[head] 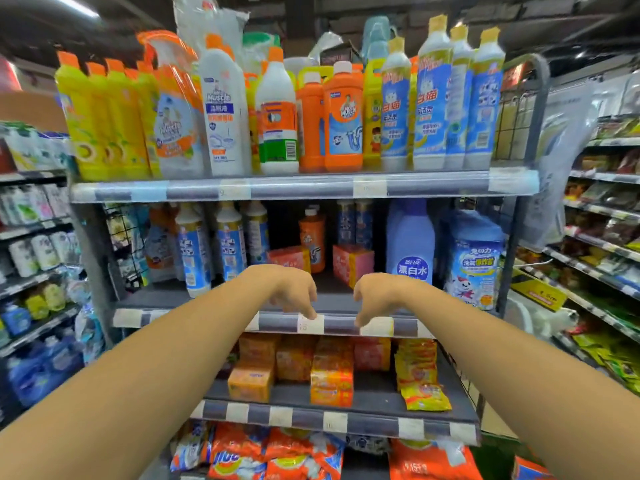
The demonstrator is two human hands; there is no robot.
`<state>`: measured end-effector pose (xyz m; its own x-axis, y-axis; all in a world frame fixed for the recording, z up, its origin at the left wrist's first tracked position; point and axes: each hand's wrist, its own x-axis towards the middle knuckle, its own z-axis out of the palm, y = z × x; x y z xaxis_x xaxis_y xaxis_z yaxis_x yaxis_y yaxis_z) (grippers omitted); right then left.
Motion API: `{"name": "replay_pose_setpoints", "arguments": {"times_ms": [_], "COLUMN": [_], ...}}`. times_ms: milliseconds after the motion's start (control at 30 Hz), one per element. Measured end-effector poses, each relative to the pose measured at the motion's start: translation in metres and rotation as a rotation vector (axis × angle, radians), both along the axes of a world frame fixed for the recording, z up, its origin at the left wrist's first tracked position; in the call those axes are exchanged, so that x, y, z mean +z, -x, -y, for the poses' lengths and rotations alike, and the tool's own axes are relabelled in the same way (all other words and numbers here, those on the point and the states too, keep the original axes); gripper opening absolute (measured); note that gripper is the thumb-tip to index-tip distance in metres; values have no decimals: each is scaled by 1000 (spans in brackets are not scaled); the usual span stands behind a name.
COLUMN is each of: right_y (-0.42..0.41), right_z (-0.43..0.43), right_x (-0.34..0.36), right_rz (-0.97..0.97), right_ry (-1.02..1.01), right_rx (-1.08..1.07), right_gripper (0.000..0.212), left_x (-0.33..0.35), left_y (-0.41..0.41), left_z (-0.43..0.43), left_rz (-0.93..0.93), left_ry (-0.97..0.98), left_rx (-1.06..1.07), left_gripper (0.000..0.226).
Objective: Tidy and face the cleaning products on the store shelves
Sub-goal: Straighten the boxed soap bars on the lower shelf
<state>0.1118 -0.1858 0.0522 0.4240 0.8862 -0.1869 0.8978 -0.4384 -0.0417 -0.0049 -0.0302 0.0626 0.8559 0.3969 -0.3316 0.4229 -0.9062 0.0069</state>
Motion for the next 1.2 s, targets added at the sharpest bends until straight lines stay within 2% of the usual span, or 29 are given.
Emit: {"name": "replay_pose_setpoints", "arguments": {"times_ms": [100,300,400,567,700,733,833,1000,1200], "right_y": [-15,-50,-70,-96,-112,-115,-128,-146,-151], "right_z": [-11,-47,-72,-110,-133,-138,-149,-159,-166], "right_x": [1,-17,-31,-63,-85,-89,-97,-102,-103], "right_rz": [25,26,-85,-172,-269,-284,-351,-271,-327], "right_ry": [-50,-191,-330,-471,-605,-645,-775,-757,-828], "right_rx": [-74,-286,-426,-601,-726,-744,-798,-667,-669], "right_gripper": [39,42,42,74,103,104,90,50,48], "left_x": [6,0,-7,-23,-33,-35,-38,-41,-42], "left_y": [-5,-18,-32,-55,-76,-81,-96,-109,-115], "left_z": [-18,-58,-79,-113,-139,-145,-158,-176,-184], "left_rz": [9,20,107,327,376,378,377,363,296], "left_ry": [-33,-88,-156,-270,-279,-277,-257,-235,-210], "left_rx": [6,56,59,95,111,119,145,158,179], "left_gripper": [60,51,52,40,71,75,76,68,59]}}
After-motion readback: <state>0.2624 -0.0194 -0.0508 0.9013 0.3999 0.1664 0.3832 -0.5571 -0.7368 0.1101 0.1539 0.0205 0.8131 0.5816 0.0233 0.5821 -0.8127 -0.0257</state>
